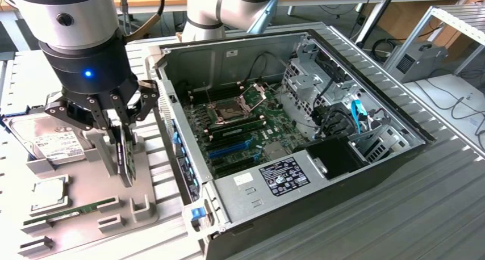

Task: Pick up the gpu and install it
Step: 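Pick up the gpu and move the gpu toward the slot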

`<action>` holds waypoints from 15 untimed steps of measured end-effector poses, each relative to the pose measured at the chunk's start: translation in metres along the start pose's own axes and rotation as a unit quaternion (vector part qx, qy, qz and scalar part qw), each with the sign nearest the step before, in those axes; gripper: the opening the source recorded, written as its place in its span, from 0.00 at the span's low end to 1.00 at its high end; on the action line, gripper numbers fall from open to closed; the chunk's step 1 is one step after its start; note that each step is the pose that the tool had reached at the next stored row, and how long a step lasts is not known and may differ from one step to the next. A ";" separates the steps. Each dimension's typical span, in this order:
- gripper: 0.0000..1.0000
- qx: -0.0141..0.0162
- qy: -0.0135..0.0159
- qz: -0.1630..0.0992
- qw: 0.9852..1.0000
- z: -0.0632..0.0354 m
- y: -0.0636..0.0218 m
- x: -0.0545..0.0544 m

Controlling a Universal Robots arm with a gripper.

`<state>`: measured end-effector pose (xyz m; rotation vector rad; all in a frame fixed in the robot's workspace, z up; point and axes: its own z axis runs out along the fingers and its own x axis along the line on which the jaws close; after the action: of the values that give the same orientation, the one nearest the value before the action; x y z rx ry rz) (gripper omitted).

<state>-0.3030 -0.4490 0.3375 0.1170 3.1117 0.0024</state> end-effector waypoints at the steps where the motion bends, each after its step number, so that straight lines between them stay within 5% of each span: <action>1: 0.26 0.000 0.000 0.000 1.000 -0.0008 0.0000 0.000; 15: 0.26 0.000 0.000 0.000 1.000 -0.0065 0.0000 0.000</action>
<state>-0.3030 -0.4490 0.3440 0.1170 3.1117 0.0024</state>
